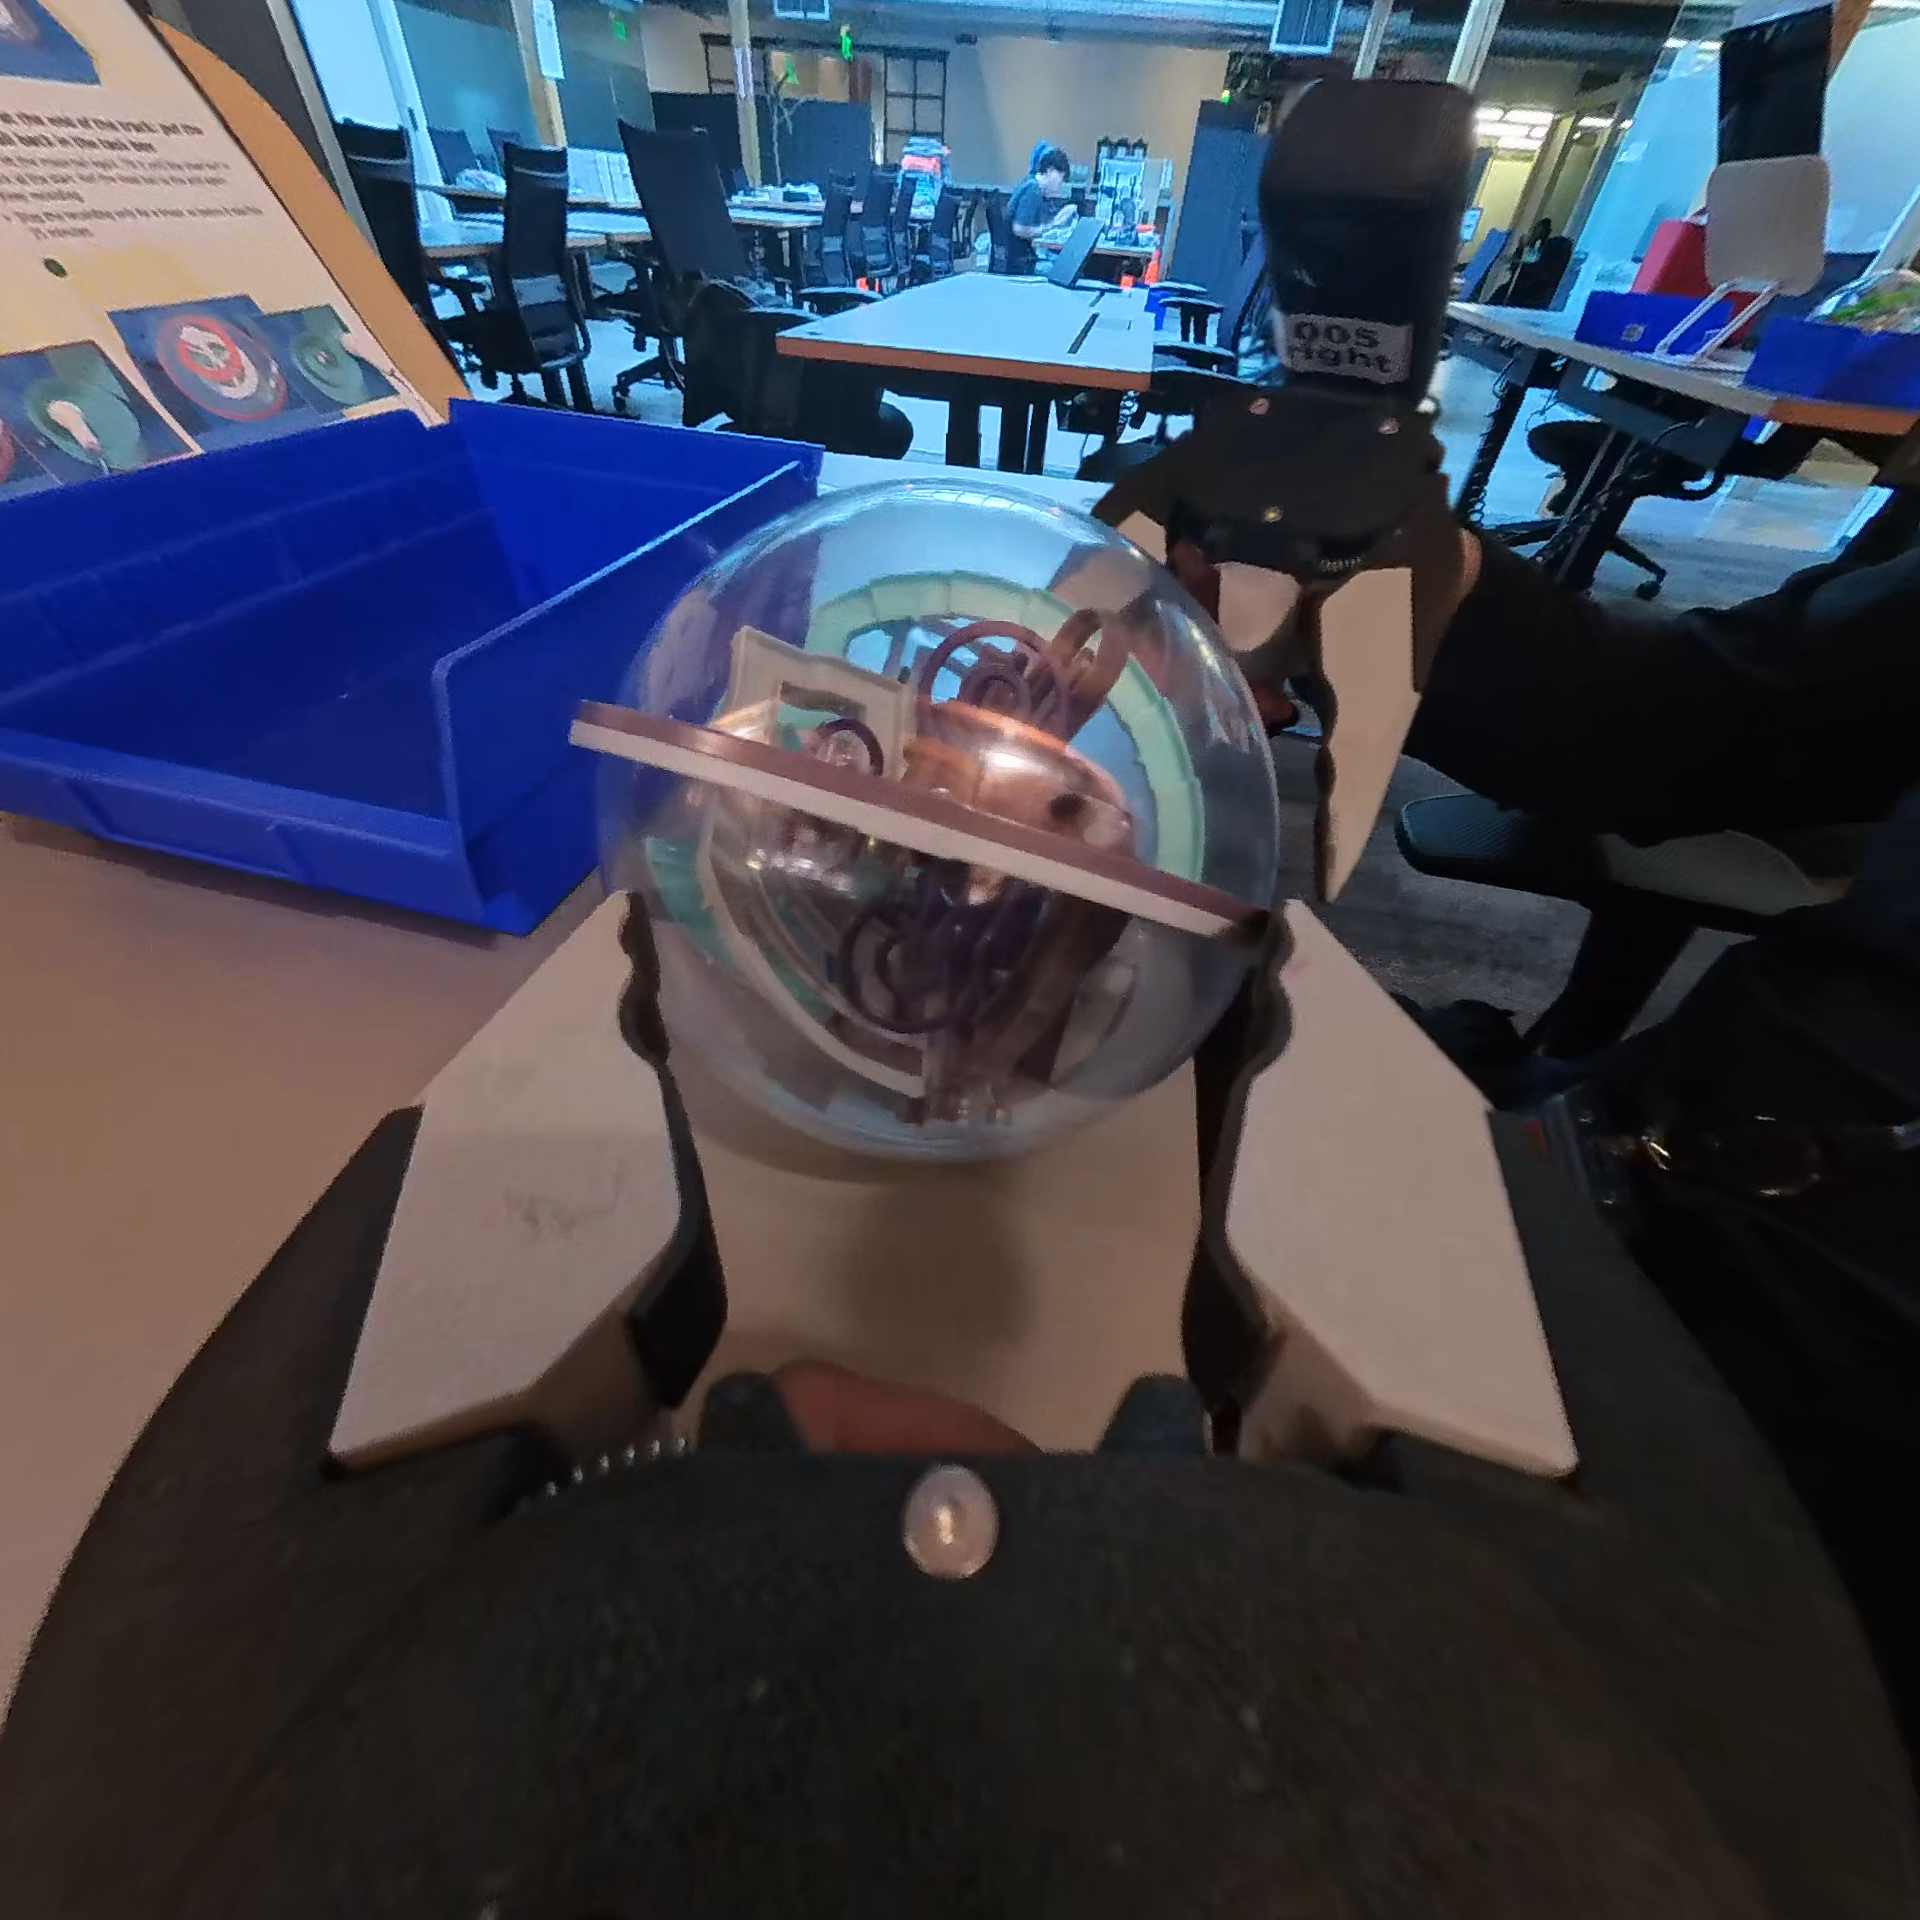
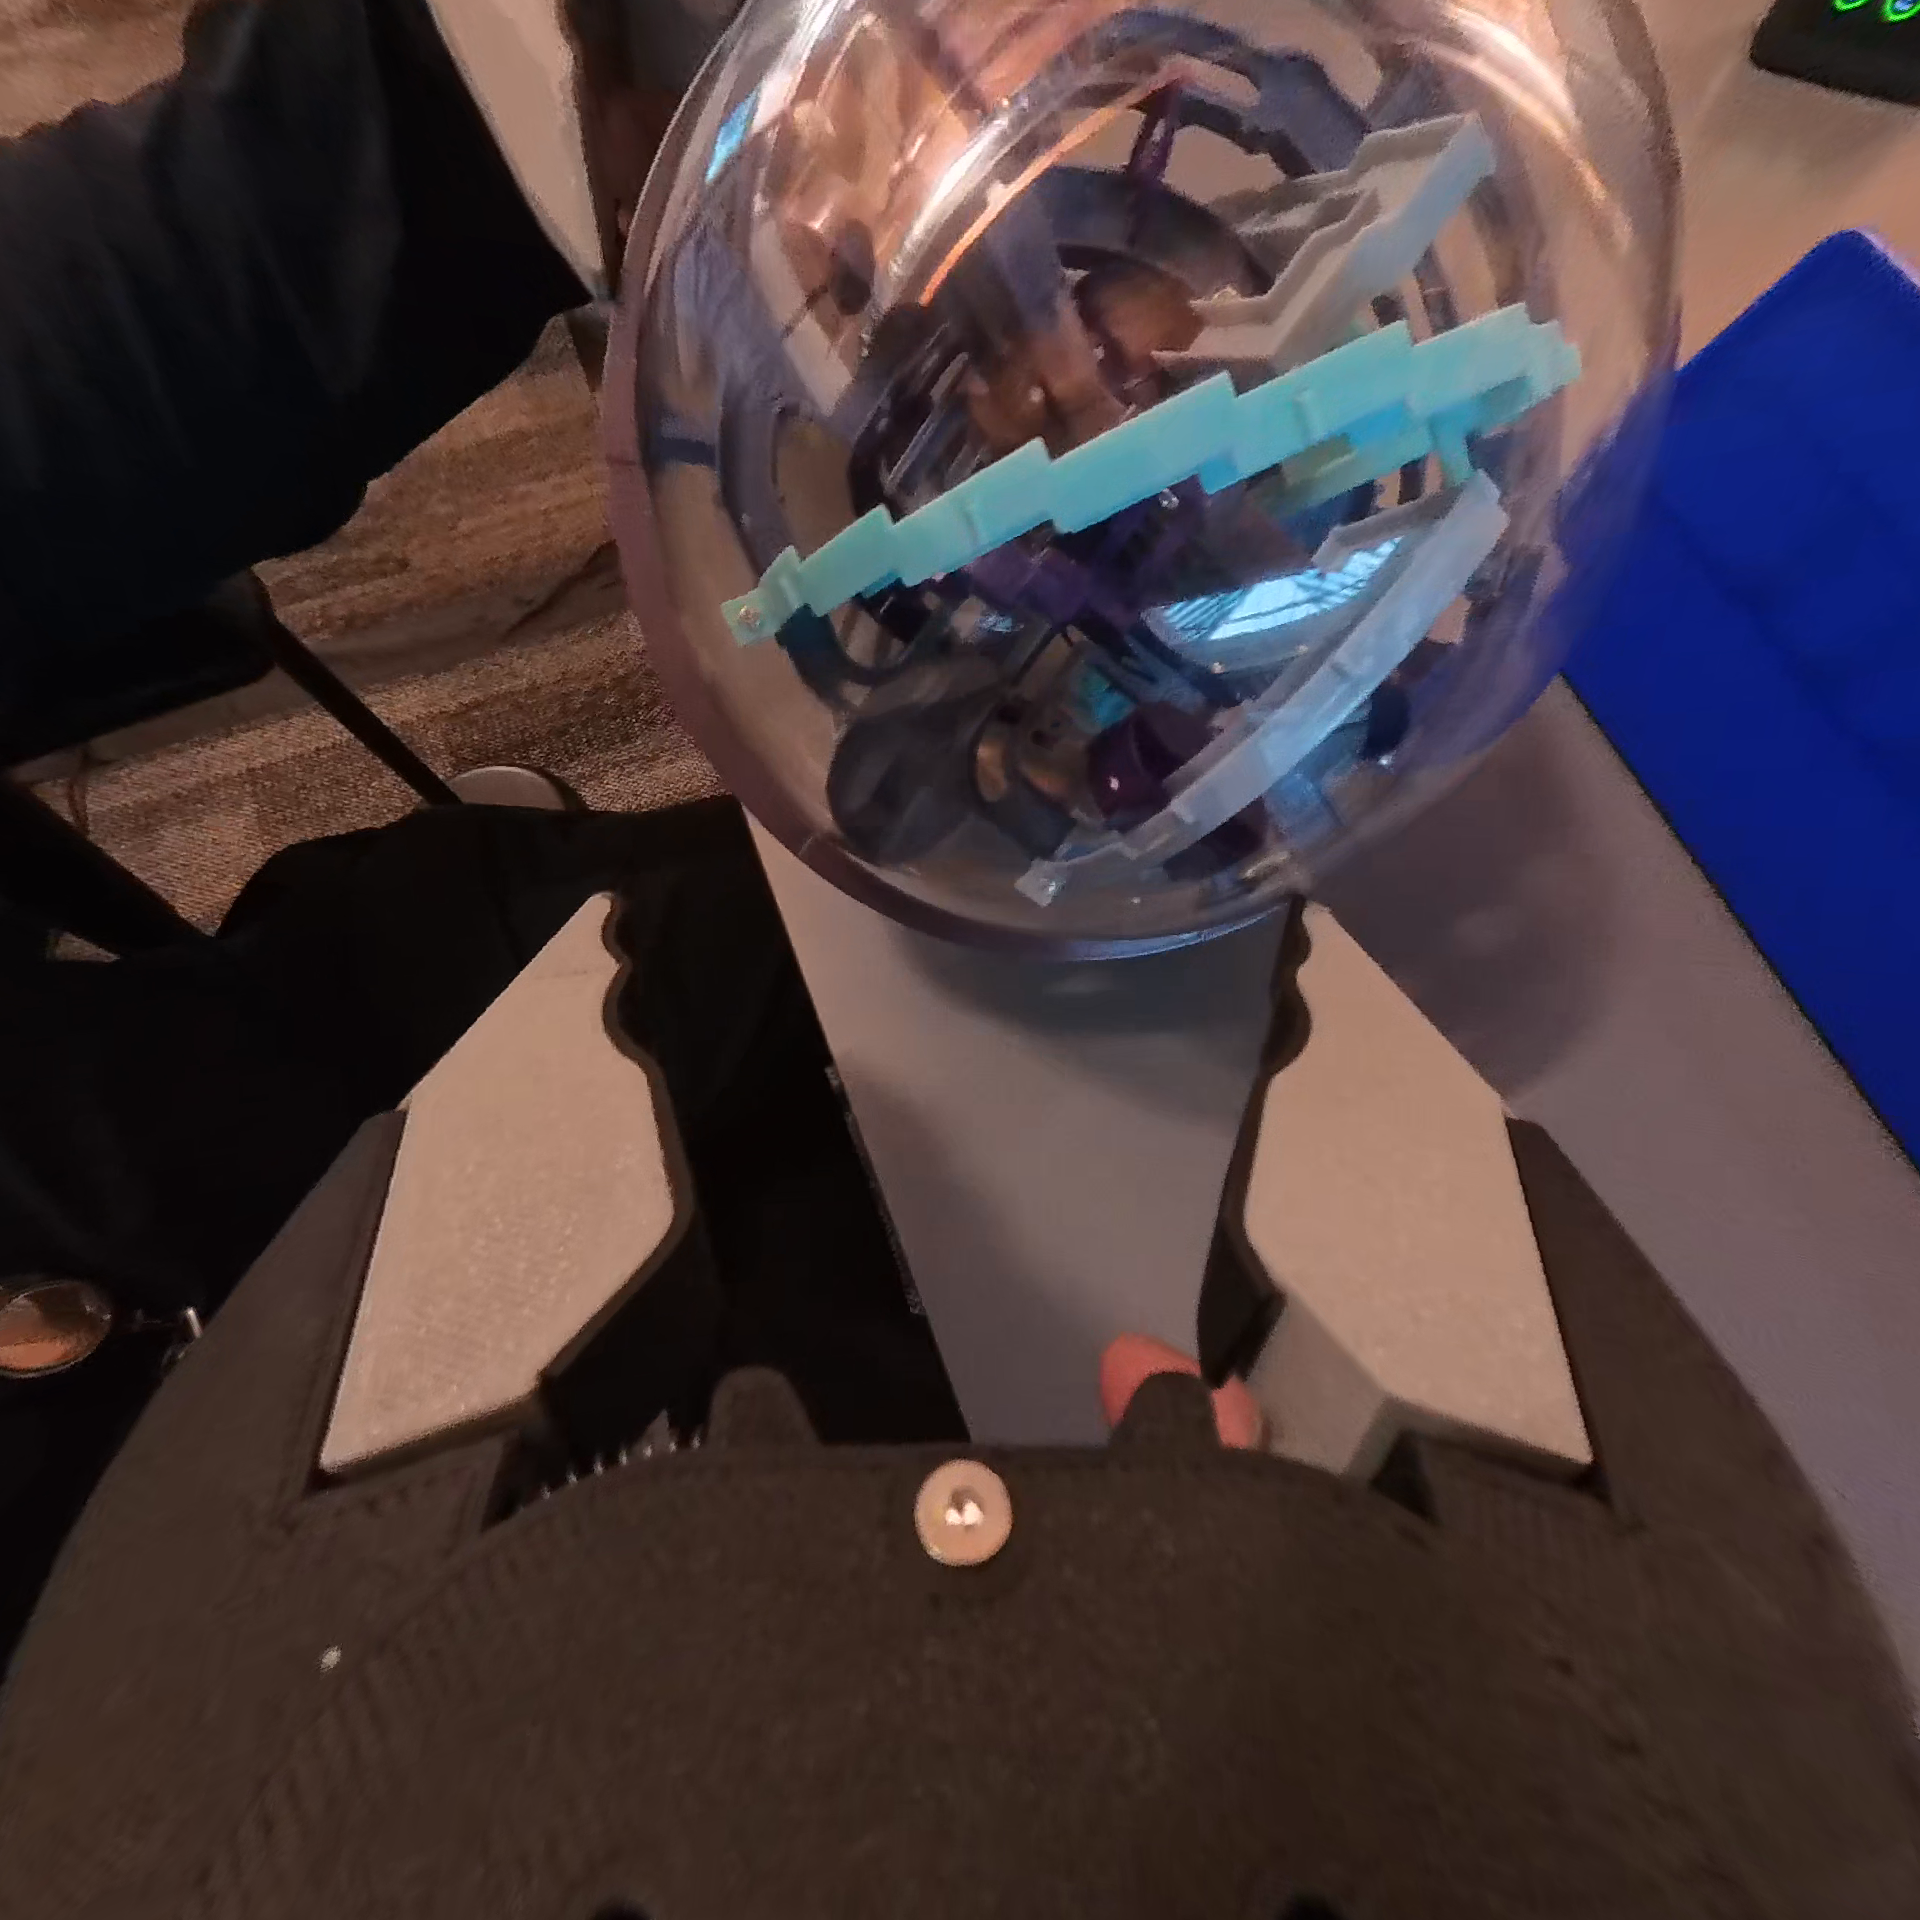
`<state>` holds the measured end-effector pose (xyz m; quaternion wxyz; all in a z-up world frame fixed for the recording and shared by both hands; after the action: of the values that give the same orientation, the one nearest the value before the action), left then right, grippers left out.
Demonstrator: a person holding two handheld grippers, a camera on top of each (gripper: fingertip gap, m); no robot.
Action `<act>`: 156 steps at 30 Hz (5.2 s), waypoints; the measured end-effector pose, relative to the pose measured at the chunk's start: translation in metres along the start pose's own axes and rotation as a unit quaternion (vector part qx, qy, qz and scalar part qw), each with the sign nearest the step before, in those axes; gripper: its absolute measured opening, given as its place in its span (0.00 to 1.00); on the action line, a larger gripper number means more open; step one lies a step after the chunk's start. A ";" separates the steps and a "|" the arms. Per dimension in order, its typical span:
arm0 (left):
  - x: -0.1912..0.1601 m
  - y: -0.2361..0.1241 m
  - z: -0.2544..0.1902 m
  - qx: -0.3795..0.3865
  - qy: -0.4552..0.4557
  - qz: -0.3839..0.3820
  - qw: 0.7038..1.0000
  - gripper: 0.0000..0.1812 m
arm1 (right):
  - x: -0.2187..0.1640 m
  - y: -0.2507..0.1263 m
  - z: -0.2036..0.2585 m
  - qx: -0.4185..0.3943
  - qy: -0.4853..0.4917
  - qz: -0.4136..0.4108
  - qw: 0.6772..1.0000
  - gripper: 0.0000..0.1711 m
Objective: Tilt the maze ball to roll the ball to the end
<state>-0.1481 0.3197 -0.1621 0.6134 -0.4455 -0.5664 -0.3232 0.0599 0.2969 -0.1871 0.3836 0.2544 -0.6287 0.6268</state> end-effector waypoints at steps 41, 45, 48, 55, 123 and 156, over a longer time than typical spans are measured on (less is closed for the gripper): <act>0.015 -0.005 0.049 -0.078 -0.024 0.038 0.996 0.56 | 0.054 0.015 -0.078 0.274 0.016 -0.100 0.956 0.78; 0.004 -0.014 0.038 -0.024 -0.022 0.038 0.999 0.56 | 0.046 0.009 -0.075 0.250 0.019 -0.109 0.962 0.78; -0.004 -0.009 0.018 0.002 -0.033 0.031 0.999 0.58 | 0.040 0.007 -0.071 0.237 0.024 -0.118 0.964 0.78; -0.015 0.009 -0.008 0.031 -0.038 0.032 0.998 0.65 | 0.029 0.009 -0.064 0.232 0.044 -0.143 0.961 0.79; 0.013 0.010 -0.031 0.148 0.197 0.089 0.965 0.67 | 0.037 -0.006 -0.041 0.089 -0.158 -0.252 0.951 0.80; 0.025 0.004 -0.039 0.161 0.222 0.091 0.957 0.68 | 0.039 -0.002 -0.038 0.098 -0.157 -0.248 0.951 0.81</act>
<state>-0.1245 0.2881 -0.1371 0.8140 -0.3076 -0.4178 -0.2610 0.0455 0.3405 -0.1580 0.3971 0.5339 -0.5333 0.5224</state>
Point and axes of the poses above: each gripper's, where its closed fingertips meet, y out along the fingers, x out of its top, z = x × y across the jaws, the point moved 7 cm from there along -y, back along the fingers, and after that the axes turned 8 degrees about x, right-handed, at the moved point
